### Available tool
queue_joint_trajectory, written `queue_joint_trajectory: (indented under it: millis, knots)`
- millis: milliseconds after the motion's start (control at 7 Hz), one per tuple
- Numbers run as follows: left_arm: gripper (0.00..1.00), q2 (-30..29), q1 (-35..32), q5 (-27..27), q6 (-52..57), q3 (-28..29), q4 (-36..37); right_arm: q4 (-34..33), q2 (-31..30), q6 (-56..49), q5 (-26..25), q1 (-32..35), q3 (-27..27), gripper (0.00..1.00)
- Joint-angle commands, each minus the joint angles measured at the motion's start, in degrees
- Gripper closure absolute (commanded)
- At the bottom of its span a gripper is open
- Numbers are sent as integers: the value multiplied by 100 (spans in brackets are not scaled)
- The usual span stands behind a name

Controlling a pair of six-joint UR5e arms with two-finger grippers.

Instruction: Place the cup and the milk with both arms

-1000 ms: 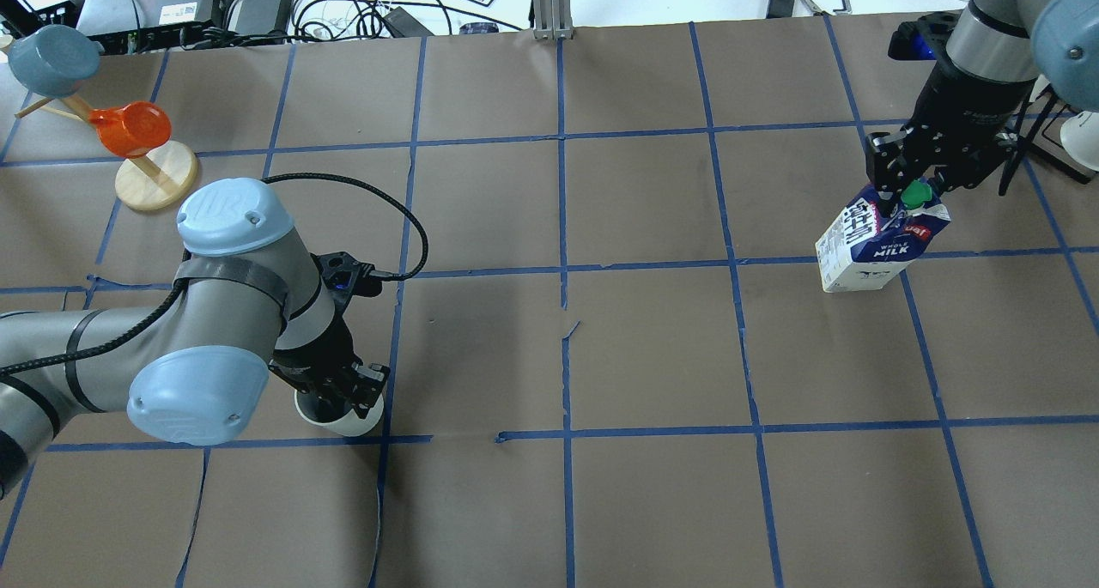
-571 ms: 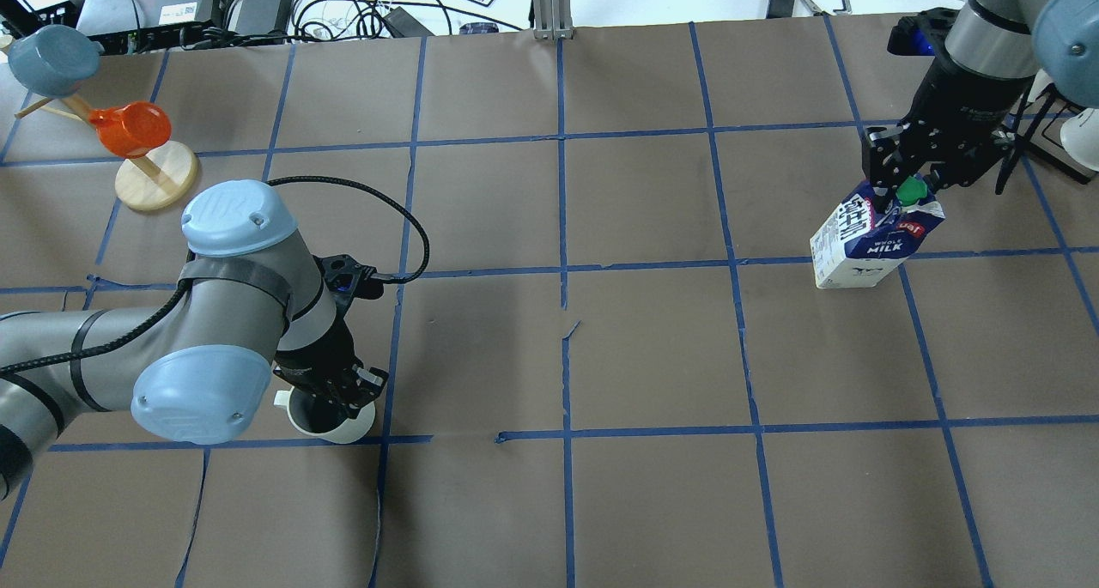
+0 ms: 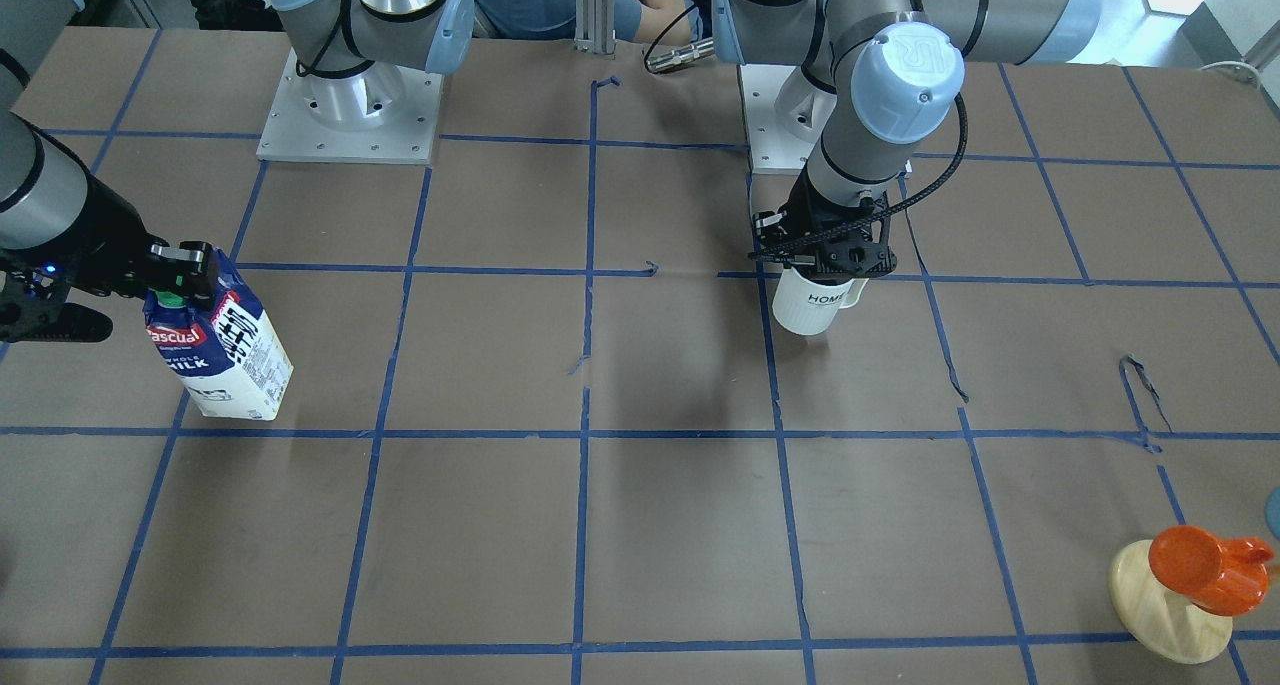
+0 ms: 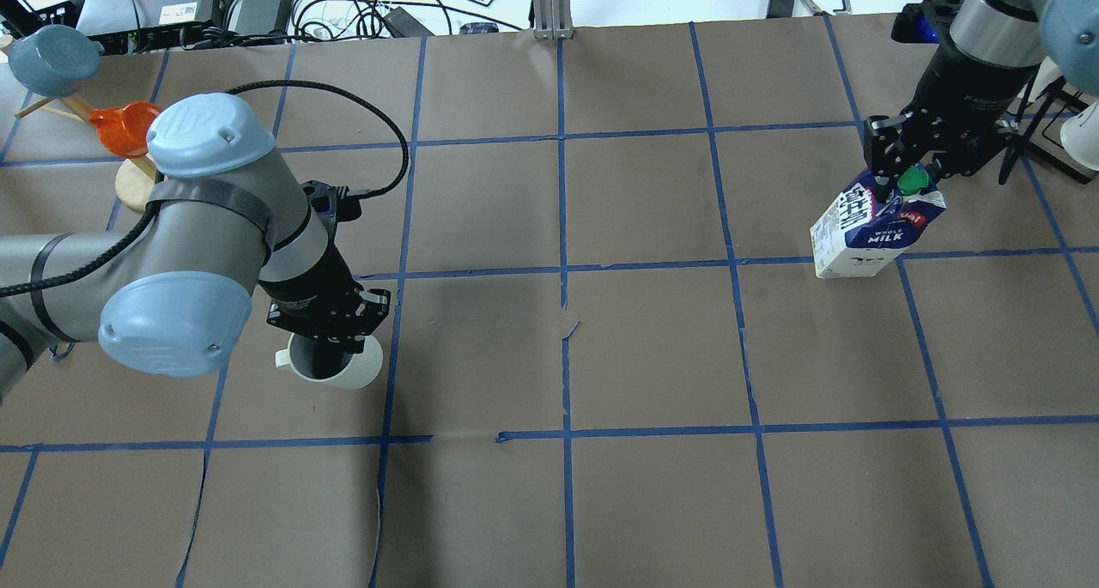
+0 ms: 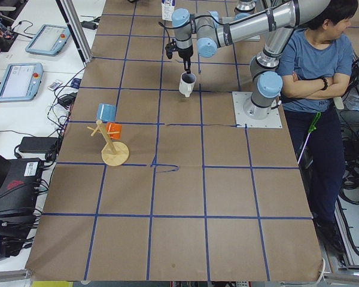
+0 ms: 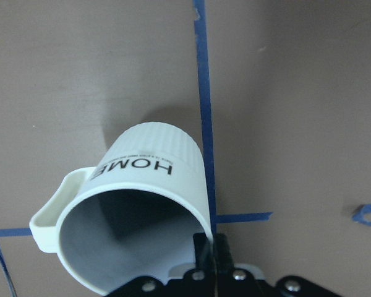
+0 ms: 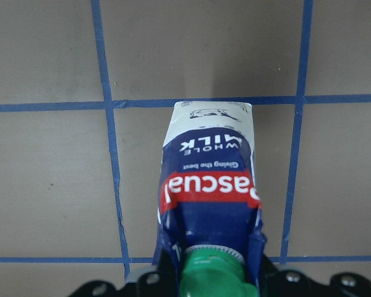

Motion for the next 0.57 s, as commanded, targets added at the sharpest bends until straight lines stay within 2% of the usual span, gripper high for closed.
queue_joint_trajectory:
  millis: [0, 286, 429]
  knots:
    - [100, -369, -457, -285, -1828, 445, 39, 5, 6, 0, 14, 0, -53, 81]
    - [100, -1071, -967, -767, -3043, 1138, 528, 5, 6, 0, 31, 26, -53, 81]
    - [100, -1553, -1170, -874, -3467, 1733, 601, 5, -2, 0, 31, 35, -53, 81]
